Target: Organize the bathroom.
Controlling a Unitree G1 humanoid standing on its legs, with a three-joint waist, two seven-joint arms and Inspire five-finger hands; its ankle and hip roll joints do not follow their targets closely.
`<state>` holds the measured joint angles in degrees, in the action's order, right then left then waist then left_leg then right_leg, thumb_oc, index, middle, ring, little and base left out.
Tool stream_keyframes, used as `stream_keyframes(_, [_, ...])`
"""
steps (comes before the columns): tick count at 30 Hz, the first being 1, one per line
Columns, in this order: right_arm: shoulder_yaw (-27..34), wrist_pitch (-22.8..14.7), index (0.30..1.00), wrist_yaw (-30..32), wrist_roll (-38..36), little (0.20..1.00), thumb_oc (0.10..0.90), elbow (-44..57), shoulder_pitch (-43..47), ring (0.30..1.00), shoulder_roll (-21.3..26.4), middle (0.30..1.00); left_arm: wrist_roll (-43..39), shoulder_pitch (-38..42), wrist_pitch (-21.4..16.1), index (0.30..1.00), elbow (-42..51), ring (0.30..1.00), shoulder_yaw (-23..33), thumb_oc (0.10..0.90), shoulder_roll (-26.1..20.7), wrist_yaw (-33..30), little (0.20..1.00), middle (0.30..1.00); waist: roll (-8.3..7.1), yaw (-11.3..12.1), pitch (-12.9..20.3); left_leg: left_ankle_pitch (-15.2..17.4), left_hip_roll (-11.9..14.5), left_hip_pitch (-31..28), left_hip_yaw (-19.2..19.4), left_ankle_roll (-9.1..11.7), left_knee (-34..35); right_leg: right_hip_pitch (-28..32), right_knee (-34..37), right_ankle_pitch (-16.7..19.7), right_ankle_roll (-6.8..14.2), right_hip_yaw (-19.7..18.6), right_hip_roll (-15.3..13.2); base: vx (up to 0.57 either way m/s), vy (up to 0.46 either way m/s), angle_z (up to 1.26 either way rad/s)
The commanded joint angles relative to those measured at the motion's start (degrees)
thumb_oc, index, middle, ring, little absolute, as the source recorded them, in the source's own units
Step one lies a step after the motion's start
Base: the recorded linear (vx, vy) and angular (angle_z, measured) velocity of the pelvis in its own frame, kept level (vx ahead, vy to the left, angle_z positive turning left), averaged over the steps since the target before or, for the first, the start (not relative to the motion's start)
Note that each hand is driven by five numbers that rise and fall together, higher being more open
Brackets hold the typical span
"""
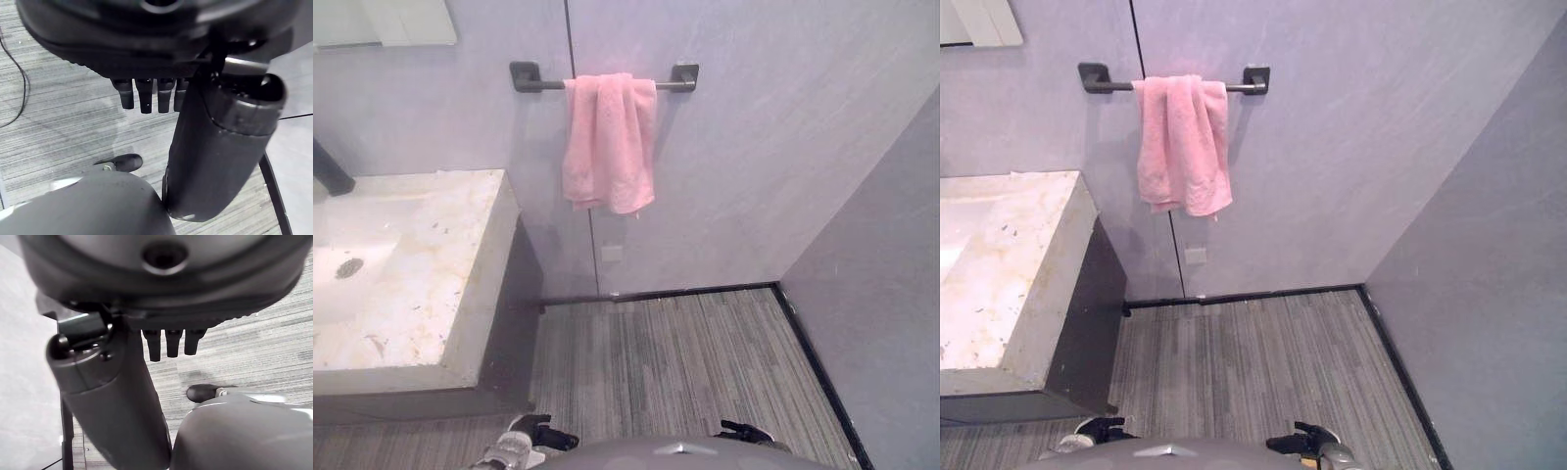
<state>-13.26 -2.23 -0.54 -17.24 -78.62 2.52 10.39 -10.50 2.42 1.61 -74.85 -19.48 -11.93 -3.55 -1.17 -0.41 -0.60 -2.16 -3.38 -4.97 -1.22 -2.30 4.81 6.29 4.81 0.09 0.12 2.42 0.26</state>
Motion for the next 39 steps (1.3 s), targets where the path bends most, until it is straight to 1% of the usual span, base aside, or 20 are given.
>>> stream_keyframes(1, [-1.4, -3.3, 0.9, 0.6, -1.5, 0.9, 0.8, -1.4, 2.0, 0.9, -0.9, 0.9, 3.3, 2.0, -1.9, 0.9, -4.9, 0.9, -0.8, 0.8, 3.5, -0.9, 0.9, 0.9, -0.24, -0.2, 0.9, 1.5, -2.2, 0.8, -0.2, -0.9, 0.2, -1.3, 0.2, 3.4, 1.5, 1.6, 1.3, 0.09, -0.078, -0.01])
stream_keyframes(3, [-1.9, -5.6, 0.9, 0.8, -1.3, 0.9, 0.8, -0.2, 2.4, 0.9, -0.5, 0.9, -0.8, 2.8, -6.2, 0.9, -3.3, 0.9, -0.2, 0.8, 3.2, -1.0, 0.9, 0.9, -0.17, -0.3, 1.0, 1.6, -1.9, 0.5, -0.1, -0.7, 0.2, -1.1, 0.2, 3.1, 1.4, 1.4, 1.5, 0.1, -0.092, -0.02])
stream_keyframes(9, [-4.5, -9.2, 0.9, 4.6, -1.8, 0.9, 0.8, 10.1, 3.7, 0.9, 1.3, 0.9, -6.3, 4.7, -9.8, 0.9, 4.8, 0.9, -1.8, 0.8, 1.7, 2.1, 0.9, 0.9, -0.33, -0.3, 0.6, 1.4, -1.3, 0.4, -0.1, -0.6, 0.2, -1.1, 0.1, 3.2, 1.0, 0.8, 2.2, 0.06, -0.094, -0.03])
stream_keyframes(10, [-4.8, -9.3, 0.9, 5.3, -2.1, 0.9, 0.8, 12.4, 3.8, 0.9, 1.8, 0.9, -6.8, 4.9, -10.3, 0.9, 6.6, 0.9, -2.1, 0.8, 1.4, 2.3, 0.9, 0.9, -0.35, -0.4, 0.5, 1.4, -1.2, 0.4, 0.0, -0.6, 0.2, -1.2, 0.0, 3.2, 1.0, 0.5, 2.4, 0.07, -0.144, -0.02])
stream_keyframes(12, [-5.8, -7.7, 0.9, 9.3, -1.6, 0.9, 0.8, 23.6, 3.4, 0.9, 3.1, 0.9, -9.5, 5.4, -7.6, 0.9, 16.3, 0.9, -2.3, 0.8, 0.4, 0.8, 0.9, 0.9, -0.45, -0.5, -0.1, 1.0, -0.6, -0.1, 0.5, -0.2, 0.2, -1.5, -0.2, 3.2, 0.6, 0.0, 2.8, 0.03, -0.117, -0.04])
stream_keyframes(13, [-6.1, -5.8, 0.9, 11.9, -0.9, 0.9, 0.8, 32.3, 3.0, 0.9, 3.9, 0.9, -10.2, 5.3, -6.0, 0.9, 23.6, 0.9, -1.8, 0.8, -0.3, -0.8, 0.9, 0.9, -0.86, -0.7, -1.1, 1.6, -0.3, 0.5, 1.5, 0.1, -2.9, -1.7, -0.7, 3.3, 0.1, -0.2, 2.7, 0.0, -0.092, -0.06])
stream_keyframes(14, [-6.1, -7.0, 0.9, 12.6, -0.5, 0.9, 0.8, 34.3, 2.8, 0.9, 4.2, 0.9, -11.0, 5.2, -6.9, 0.9, 25.3, 0.9, -1.7, 0.8, -0.6, -1.0, 0.9, 0.9, -1.06, -0.8, -1.4, 2.1, -0.2, 1.2, 1.9, 0.2, -4.4, -1.9, -1.0, 3.3, -0.1, -0.2, 2.5, -0.04, -0.104, -0.09])
stream_keyframes(16, [-6.3, -3.9, 0.9, 15.7, 0.6, 0.9, 0.8, 46.4, 1.7, 0.9, 5.7, 0.9, -14.2, 4.6, -3.7, 0.9, 36.5, 0.9, -1.5, 0.8, -2.6, -3.5, 0.9, 0.9, -2.06, -0.8, -3.2, 2.3, -0.5, 5.9, 2.5, 0.7, -12.7, -2.4, -2.2, 3.6, -0.6, -0.3, 1.8, -0.06, -0.093, -0.09])
stream_keyframes(17, [-5.5, -7.0, 0.9, 17.1, 3.4, 0.9, 0.8, 52.8, 0.4, 0.9, 6.9, 0.9, -14.4, 3.6, -4.9, 0.9, 43.8, 0.9, -0.2, 0.8, -4.0, -5.3, 0.9, 0.9, -2.64, -0.7, -4.7, 0.1, -0.5, 11.2, 2.8, 1.6, -20.6, -2.5, -2.8, 3.8, -1.2, -0.7, 1.9, -0.05, -0.075, -0.08])
stream_keyframes(19, [-4.1, -9.3, 0.9, 17.3, 5.6, 0.9, 0.8, 58.2, -0.3, 0.9, 8.1, 0.9, -14.9, 2.9, -4.8, 0.9, 51.5, 0.9, 1.1, 0.8, -5.9, -7.7, 0.9, 0.9, -2.66, 0.0, -6.0, -3.3, -0.9, 16.0, 1.7, 2.1, -24.6, -2.1, -2.9, 4.0, -1.5, -2.0, 2.2, 0.03, -0.032, -0.05])
stream_keyframes(22, [-3.6, -13.2, 0.9, 17.8, 7.8, 0.9, 0.8, 62.4, 0.6, 0.9, 9.1, 0.9, -15.1, 1.7, -7.1, 0.9, 59.0, 0.9, 3.0, 0.8, -7.1, -11.2, 0.9, 0.9, -1.8, 1.4, -6.6, -4.5, -1.4, 17.0, 0.8, 1.9, -18.8, -0.9, -2.5, 3.4, -1.1, -3.8, 3.2, 0.16, 0.022, -0.34])
stream_keyframes(24, [-4.4, -14.8, 0.9, 19.8, 8.9, 0.9, 0.8, 65.0, 2.0, 0.9, 9.9, 0.9, -11.3, 1.4, -9.3, 0.9, 61.6, 0.9, 3.1, 0.8, -7.7, -14.8, 0.9, 0.9, -0.98, 2.5, -6.5, -6.7, -1.3, 16.5, 1.1, 2.0, -8.5, 0.8, -1.7, 2.9, -1.0, -4.9, 4.3, 0.28, 0.037, -0.41])
stream_keyframes(26, [-3.9, -15.7, 0.9, 20.8, 8.9, 0.9, 0.8, 68.5, 2.1, 0.9, 11.0, 0.9, -8.4, 1.0, -8.6, 0.9, 62.7, 0.9, 2.6, 0.8, -8.5, -19.5, 0.9, 0.9, 0.03, 3.3, -6.1, -11.8, -1.3, 18.4, 3.5, 3.4, -2.6, 3.5, -0.7, 1.9, -1.5, -5.7, 5.9, 0.34, 0.023, -0.11])
stream_keyframes(28, [-3.2, -16.3, 0.9, 20.6, 8.9, 0.9, 0.8, 69.8, 1.6, 0.9, 11.3, 0.9, -8.2, 0.9, -8.2, 0.9, 63.0, 0.9, 2.8, 0.8, -8.5, -20.0, 0.9, 0.9, 0.22, 3.4, -5.6, -12.7, -0.9, 18.9, 6.1, 3.9, -1.5, 4.5, -0.5, 1.1, -1.7, -4.9, 6.2, 0.24, 0.013, -0.25])
stream_keyframes(30, [-2.6, -18.1, 0.9, 21.0, 10.7, 0.9, 0.8, 70.1, 1.4, 0.9, 11.7, 0.9, -7.4, 0.8, -8.8, 0.9, 63.8, 0.9, 3.3, 0.8, -8.6, -20.6, 0.9, 0.9, 0.27, 3.4, -4.9, -12.4, -0.5, 18.6, 8.4, 3.9, -1.2, 5.2, -0.8, 0.1, -1.8, -3.4, 6.0, 0.27, 0.051, -0.32])
stream_keyframes(31, [-2.5, -18.6, 0.9, 21.9, 11.1, 0.9, 0.8, 71.0, 1.8, 0.9, 11.8, 0.9, -6.0, 0.8, -8.1, 0.9, 65.8, 0.9, 4.0, 0.8, -8.4, -22.4, 0.9, 0.9, 0.05, 3.7, -4.0, -10.7, -1.1, 17.7, 8.3, 3.2, -0.4, 5.9, -1.3, -0.4, -1.3, -3.0, 5.4, 0.28, 0.074, -0.08])
stream_keyframes(35, [-2.5, -19.2, 0.9, 25.3, 10.7, 0.9, 0.8, 72.1, 2.4, 0.9, 11.4, 0.9, -3.2, 0.9, -8.5, 0.9, 68.5, 0.9, 4.5, 0.8, -9.1, -25.0, 0.9, 0.9, -0.3, 4.3, -2.5, -9.1, -2.4, 15.7, 6.8, 1.4, 0.2, 6.8, -4.0, -1.0, 0.3, -2.9, 4.0, 0.23, 0.054, -0.18])
stream_keyframes(36, [-2.4, -19.7, 0.9, 28.2, 11.6, 0.9, 0.8, 72.0, 3.0, 0.9, 10.8, 0.9, -2.2, 1.3, -8.6, 0.9, 69.1, 0.9, 4.3, 0.8, -9.7, -25.2, 0.9, 0.9, -0.86, 4.5, -1.6, -7.9, -3.1, 14.2, 6.5, -0.1, 0.2, 5.7, -7.7, 1.6, 2.3, -1.5, 2.3, 0.16, 0.037, -0.16])
stream_keyframes(38, [-2.2, -20.4, 0.9, 29.8, 11.8, 0.9, 0.8, 71.7, 3.6, 0.9, 10.1, 0.9, -1.7, 1.5, -8.9, 0.9, 69.4, 0.9, 3.8, 0.8, -10.1, -25.2, 0.9, 0.9, -1.07, 4.4, -1.2, -7.0, -3.2, 13.1, 6.4, -1.0, 0.2, 3.7, -12.7, 3.9, 4.2, 0.4, 0.7, 0.14, 0.044, -0.1])
stream_keyframes(39, [-1.8, -20.3, 0.9, 32.1, 13.4, 0.9, 0.8, 72.7, 4.4, 0.9, 9.3, 0.9, -1.0, 2.1, -9.0, 0.9, 70.0, 0.9, 3.2, 0.8, -10.9, -25.0, 0.9, 0.9, -0.5, 4.1, -1.1, -6.2, -2.5, 11.2, 6.2, -1.7, 0.2, -0.5, -21.8, 6.5, 6.5, 2.8, -0.5, 0.1, 0.046, -0.02])
